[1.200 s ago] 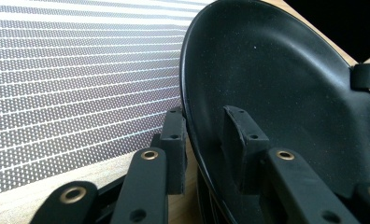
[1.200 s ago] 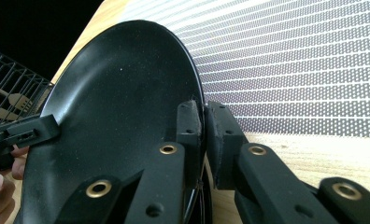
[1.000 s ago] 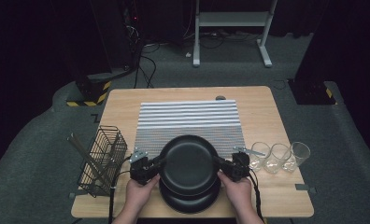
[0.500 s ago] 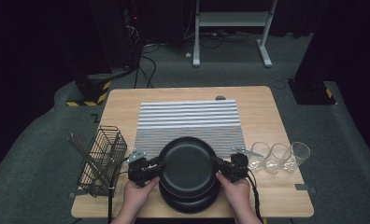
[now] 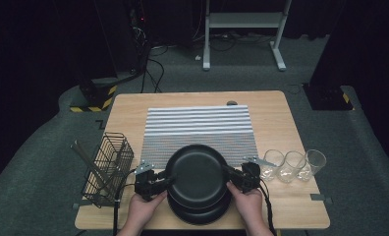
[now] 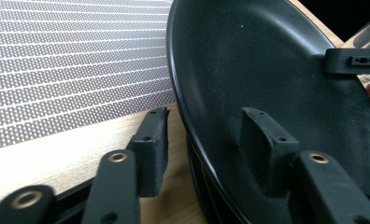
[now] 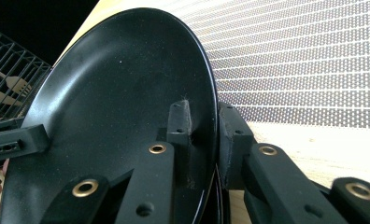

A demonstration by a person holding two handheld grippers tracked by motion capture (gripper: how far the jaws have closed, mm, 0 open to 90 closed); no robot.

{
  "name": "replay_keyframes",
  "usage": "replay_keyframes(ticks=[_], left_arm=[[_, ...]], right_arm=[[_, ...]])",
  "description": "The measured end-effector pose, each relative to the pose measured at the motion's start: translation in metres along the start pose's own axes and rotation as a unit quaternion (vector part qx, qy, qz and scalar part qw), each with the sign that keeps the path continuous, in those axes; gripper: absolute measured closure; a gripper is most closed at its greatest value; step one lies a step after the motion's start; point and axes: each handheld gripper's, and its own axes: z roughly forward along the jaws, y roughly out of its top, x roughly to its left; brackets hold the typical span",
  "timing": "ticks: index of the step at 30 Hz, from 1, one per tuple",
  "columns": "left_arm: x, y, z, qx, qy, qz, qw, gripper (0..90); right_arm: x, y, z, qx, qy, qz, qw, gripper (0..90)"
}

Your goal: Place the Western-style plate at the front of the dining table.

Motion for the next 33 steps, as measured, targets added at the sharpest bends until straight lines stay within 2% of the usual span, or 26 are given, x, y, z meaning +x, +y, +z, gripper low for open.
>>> replay_keyframes(ticks=[5, 19, 33], left_arm=[[-0.003, -0.001, 0.0, -0.007, -0.004, 0.006, 0.9999, 60.7], [-0.001, -0.001, 0.0, -0.001, -0.012, 0.001, 0.9999, 62.2], [-0.005, 0.0, -0.005, -0.017, -0.01, 0.014, 0.9997, 64.8]], right_arm=[[-0.001, -0.003, -0.001, -0.004, 0.007, -0.002, 1.0, 77.1], [-0.002, -0.004, -0.006, -0.007, 0.016, -0.002, 0.9999, 78.5], [0.003, -0.006, -0.014, -0.023, 0.015, -0.01, 0.9996, 79.2]])
